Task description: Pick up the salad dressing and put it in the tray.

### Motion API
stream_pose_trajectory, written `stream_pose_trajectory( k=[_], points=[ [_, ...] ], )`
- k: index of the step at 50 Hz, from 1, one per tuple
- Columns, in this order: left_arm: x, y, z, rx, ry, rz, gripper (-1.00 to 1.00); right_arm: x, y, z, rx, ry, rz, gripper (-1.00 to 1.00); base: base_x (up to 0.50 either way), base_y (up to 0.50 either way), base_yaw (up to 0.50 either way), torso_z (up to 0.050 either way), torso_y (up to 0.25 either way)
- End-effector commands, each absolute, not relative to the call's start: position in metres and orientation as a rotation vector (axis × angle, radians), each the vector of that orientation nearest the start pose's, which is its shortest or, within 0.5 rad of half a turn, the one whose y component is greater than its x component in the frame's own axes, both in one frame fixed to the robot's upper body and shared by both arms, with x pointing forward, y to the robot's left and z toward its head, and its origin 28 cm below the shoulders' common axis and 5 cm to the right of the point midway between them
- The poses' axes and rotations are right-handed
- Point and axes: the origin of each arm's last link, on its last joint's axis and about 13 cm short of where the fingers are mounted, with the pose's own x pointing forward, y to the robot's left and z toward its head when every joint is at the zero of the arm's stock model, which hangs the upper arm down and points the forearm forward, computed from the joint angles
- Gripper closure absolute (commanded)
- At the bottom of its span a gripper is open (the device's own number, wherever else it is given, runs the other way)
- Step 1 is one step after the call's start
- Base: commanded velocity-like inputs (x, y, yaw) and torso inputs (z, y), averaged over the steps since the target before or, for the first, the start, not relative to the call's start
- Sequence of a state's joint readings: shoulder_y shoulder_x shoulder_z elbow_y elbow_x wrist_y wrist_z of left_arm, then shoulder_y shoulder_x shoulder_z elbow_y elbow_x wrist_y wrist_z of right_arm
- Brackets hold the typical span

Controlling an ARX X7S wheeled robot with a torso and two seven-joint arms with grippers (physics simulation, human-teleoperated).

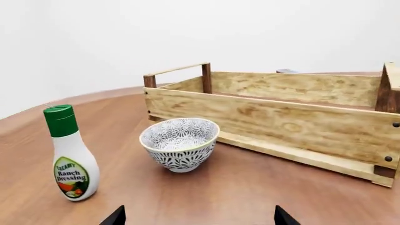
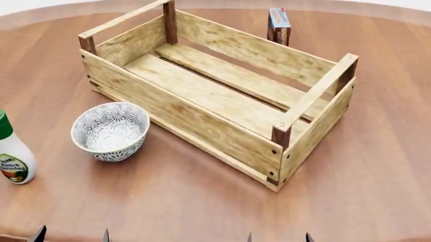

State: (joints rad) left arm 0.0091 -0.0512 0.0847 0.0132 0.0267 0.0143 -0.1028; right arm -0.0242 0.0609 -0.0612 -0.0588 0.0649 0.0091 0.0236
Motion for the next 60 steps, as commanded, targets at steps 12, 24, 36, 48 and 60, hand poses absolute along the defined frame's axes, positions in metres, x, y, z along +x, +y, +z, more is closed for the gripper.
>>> stream_pose_trajectory(
  k=[12, 24, 36, 48, 60],
  points=[
    [0.207, 0.200, 0.014, 0.100, -0.026, 0.007, -1.00, 0.203, -0.097, 0.021, 0.013, -0.025, 0.054, -1.00, 0.00, 0.50, 0.00, 0.000, 0.000],
    [0.208, 0.200, 0.012, 0.107, -0.011, -0.005, -1.00, 0.203, -0.095, 0.020, -0.030, -0.012, 0.072, -1.00, 0.00, 0.33, 0.00, 0.000, 0.000],
    [0.216, 0.207, 0.039, 0.088, 0.005, 0.028, -1.00, 0.211, -0.100, 0.042, -0.052, -0.048, 0.008, -1.00, 0.07, 0.00, 0.00, 0.000, 0.000],
    [0.215, 0.214, 0.110, 0.112, -0.135, -0.031, -1.00, 0.220, -0.112, 0.112, -0.035, -0.152, -0.026, -1.00, 0.50, 0.00, 0.00, 0.000, 0.000],
    [0.215, 0.216, 0.119, 0.084, -0.178, -0.021, -1.00, 0.221, -0.115, 0.125, -0.030, -0.176, -0.025, -1.00, 0.50, 0.00, 0.00, 0.000, 0.000]
  ],
)
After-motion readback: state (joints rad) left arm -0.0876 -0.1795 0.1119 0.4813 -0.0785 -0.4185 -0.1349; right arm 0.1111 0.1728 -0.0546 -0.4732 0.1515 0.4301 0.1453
